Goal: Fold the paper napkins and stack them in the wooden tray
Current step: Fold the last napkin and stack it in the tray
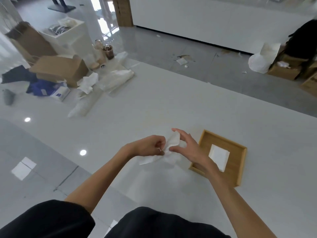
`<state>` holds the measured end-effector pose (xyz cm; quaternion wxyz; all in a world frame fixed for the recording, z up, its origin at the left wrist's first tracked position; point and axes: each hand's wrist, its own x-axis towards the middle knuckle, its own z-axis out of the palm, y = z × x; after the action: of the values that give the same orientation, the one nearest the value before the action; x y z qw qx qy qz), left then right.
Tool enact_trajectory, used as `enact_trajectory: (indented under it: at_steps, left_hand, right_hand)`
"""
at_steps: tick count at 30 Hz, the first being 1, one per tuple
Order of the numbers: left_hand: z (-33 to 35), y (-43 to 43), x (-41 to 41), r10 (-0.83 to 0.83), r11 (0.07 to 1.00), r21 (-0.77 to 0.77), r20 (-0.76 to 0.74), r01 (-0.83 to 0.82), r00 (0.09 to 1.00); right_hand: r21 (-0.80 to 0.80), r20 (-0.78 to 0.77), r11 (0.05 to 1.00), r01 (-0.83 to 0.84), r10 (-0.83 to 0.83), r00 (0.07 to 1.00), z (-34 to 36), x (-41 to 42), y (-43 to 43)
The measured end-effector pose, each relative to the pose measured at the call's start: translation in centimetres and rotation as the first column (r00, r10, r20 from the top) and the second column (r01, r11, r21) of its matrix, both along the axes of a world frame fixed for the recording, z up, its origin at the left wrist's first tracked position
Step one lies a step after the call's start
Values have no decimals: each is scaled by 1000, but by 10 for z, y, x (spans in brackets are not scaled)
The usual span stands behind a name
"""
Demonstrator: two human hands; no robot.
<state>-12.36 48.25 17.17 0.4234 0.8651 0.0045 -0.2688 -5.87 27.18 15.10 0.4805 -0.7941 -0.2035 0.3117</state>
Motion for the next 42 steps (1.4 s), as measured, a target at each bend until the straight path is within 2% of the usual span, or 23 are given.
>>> enact_trajectory:
  at_steps: [5,8,10,12,14,16,18,20,22,24,27,30,32,34,36,38,40,42]
  left_hand:
    - [30,0,8,57,990,-124,-80,-67,995]
    - [38,-5,16,11,965,-257,-184,-59,983]
    - [40,-12,22,-35,929,-369,-179,-34,983]
    - [40,-24,30,-6,831,-549,-170,-90,985]
    - [41,-45,39,57,653,-728,-230,-211,971]
    - [42,-72,47,99,480,-813,-323,-330,941]
    - [42,-101,53,98,389,-831,-392,-398,915]
    - [43,-127,58,101,417,-827,-371,-378,923]
    - [46,-147,65,226,520,-769,-295,-371,928]
    - [48,-160,70,344,606,-700,-196,-377,918]
    - [52,-171,79,392,685,-656,-38,-319,919]
    - [57,-183,88,407,735,-622,86,-270,910]
    - [57,-190,92,359,805,-549,153,-223,921]
    - [56,-198,95,286,895,-411,232,-173,930]
    - [54,-207,101,184,965,-244,369,-96,911]
    - [64,-218,111,-42,989,-105,453,100,891]
    - [86,-228,120,-219,944,-157,358,289,908]
    - [103,-233,126,-251,902,-292,247,319,936]
  right_hand:
    - [181,-75,953,242,-232,970,27,0,-21]
    - [270,-143,858,437,-413,899,45,2,-50]
    - [307,-126,784,540,-529,839,56,3,-76]
    - [324,-91,719,615,-623,777,62,3,-104]
    - [320,-57,662,678,-701,711,64,2,-127]
    - [318,-1,623,715,-754,657,65,0,-144]
    - [338,49,575,745,-801,596,68,-4,-155]
    - [362,65,509,781,-850,524,69,-7,-166]
    - [367,92,488,792,-867,491,71,-8,-179]
    - [375,61,510,774,-847,528,74,-11,-196]
    - [372,-55,583,722,-763,644,81,-12,-222]
    - [337,1,641,689,-732,681,82,-6,-244]
    - [319,47,660,681,-728,684,85,1,-253]
    - [258,144,741,620,-664,733,94,10,-259]
    - [146,248,865,481,-502,828,113,22,-261]
    - [-26,289,963,267,-248,925,137,36,-257]
    - [-181,276,982,59,-7,961,162,48,-249]
    - [-231,270,971,-58,121,955,184,59,-245]
